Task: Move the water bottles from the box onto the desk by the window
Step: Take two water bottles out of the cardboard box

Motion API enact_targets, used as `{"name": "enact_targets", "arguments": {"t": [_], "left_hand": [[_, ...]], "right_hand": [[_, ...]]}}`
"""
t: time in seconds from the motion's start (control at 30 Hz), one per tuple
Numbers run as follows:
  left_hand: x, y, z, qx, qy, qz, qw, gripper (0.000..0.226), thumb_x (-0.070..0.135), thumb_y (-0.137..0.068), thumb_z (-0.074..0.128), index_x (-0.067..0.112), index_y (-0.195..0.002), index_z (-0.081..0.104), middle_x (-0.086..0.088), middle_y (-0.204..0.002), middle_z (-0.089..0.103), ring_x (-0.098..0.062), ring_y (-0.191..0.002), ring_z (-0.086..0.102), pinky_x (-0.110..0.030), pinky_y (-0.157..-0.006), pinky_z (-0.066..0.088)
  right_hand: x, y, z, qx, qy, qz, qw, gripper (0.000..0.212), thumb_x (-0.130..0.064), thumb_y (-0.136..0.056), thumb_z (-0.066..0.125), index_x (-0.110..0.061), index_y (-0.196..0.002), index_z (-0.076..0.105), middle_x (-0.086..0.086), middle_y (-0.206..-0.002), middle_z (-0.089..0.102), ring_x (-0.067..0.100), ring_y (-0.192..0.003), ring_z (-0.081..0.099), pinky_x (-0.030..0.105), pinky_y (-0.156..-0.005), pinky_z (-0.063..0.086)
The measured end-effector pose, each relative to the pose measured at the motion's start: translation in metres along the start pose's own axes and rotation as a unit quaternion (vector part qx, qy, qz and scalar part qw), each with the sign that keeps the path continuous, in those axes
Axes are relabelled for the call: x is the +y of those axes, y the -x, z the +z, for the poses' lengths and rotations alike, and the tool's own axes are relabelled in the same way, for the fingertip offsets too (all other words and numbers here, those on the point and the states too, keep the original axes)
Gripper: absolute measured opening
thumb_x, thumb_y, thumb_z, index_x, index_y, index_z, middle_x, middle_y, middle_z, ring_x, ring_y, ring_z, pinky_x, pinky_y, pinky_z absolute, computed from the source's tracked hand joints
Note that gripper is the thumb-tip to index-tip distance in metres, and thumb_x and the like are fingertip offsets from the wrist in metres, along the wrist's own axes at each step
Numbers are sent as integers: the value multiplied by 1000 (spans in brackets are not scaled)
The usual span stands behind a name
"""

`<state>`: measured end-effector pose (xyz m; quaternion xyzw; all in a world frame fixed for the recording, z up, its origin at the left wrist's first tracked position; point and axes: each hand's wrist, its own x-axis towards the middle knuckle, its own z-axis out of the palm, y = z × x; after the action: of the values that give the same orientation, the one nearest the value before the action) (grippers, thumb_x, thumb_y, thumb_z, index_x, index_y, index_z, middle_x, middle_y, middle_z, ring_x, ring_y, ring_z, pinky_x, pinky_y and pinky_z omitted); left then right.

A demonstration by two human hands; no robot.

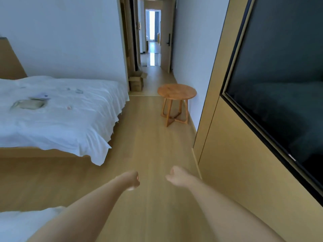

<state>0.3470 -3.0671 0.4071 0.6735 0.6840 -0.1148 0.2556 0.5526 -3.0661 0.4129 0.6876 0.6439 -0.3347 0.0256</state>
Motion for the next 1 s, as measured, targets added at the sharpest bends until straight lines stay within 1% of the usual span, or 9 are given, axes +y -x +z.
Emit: {"name": "enact_targets", "arguments": {"t": [0.07, 0.17, 0.3, 0.47, 0.63, 0.73, 0.83, 0.93, 1.0], "left_hand": [[0, -35, -27, 20, 14, -13, 1000, 33, 20, -96, 38, 14, -124, 54, -6, -123, 58, -22, -111, 56, -29, -88, 44], [-2, -80, -62, 43, 32, -23, 998, 30, 18, -94, 37, 15, -117, 56, -1, -110, 58, -20, -100, 57, -28, -84, 45], [-10, -147, -102, 67, 57, -38, 995, 30, 18, -95, 36, 17, -119, 55, -3, -116, 60, -21, -105, 58, -32, -91, 48], [-50, -255, -147, 38, 48, -42, 997, 27, 20, -94, 39, 14, -113, 57, -4, -110, 61, -22, -103, 59, -31, -89, 48], [-92, -366, -220, 52, 53, -62, 995, 16, 16, -95, 37, 11, -86, 50, 0, -77, 45, -20, -80, 46, -27, -71, 39], [-103, -434, -277, 58, 63, -59, 995, 15, 17, -95, 38, 12, -100, 51, 0, -85, 48, -20, -83, 50, -29, -78, 44], [-97, -468, -314, 67, 52, -33, 996, 14, 12, -93, 36, 12, -88, 49, 1, -75, 43, -20, -76, 47, -28, -69, 38], [-94, -525, -342, 43, 64, -13, 997, 21, 14, -95, 37, 9, -106, 54, 0, -81, 47, -20, -79, 47, -28, -72, 39], [-99, -566, -361, 45, 89, -10, 995, 23, 16, -96, 39, 8, -111, 55, -1, -86, 50, -20, -82, 50, -28, -74, 41]], "right_hand": [[-14, -39, -29, 12, -1, -15, 1000, 37, -40, -95, 49, -10, -116, 54, 11, -118, 58, 33, -118, 53, 35, -93, 44], [-37, -89, -57, 13, -3, -32, 999, 46, -40, -95, 46, -10, -130, 48, 11, -131, 54, 31, -121, 51, 42, -101, 44], [-70, -157, -83, 16, 21, -51, 998, 52, -39, -96, 49, -9, -138, 43, 10, -138, 50, 31, -125, 50, 44, -103, 44], [-115, -262, -110, 14, 55, -57, 997, 50, -40, -96, 51, -9, -135, 46, 10, -133, 53, 30, -123, 49, 45, -101, 45], [-178, -371, -155, 25, 51, -52, 997, 50, -41, -96, 50, -7, -133, 49, 11, -134, 53, 31, -125, 49, 43, -102, 44], [-224, -430, -190, 41, 36, -58, 997, 52, -42, -96, 48, -9, -137, 46, 9, -138, 50, 30, -127, 47, 43, -103, 43], [-251, -465, -216, 53, 37, -68, 996, 52, -43, -97, 47, -10, -136, 46, 8, -136, 50, 28, -124, 48, 43, -101, 44], [-273, -525, -239, 54, 46, -56, 996, 51, -44, -97, 47, -11, -135, 47, 7, -134, 52, 27, -122, 50, 42, -99, 46], [-286, -568, -254, 52, 48, -49, 996, 50, -45, -97, 47, -11, -135, 47, 7, -133, 52, 27, -121, 50, 42, -99, 46]]}}
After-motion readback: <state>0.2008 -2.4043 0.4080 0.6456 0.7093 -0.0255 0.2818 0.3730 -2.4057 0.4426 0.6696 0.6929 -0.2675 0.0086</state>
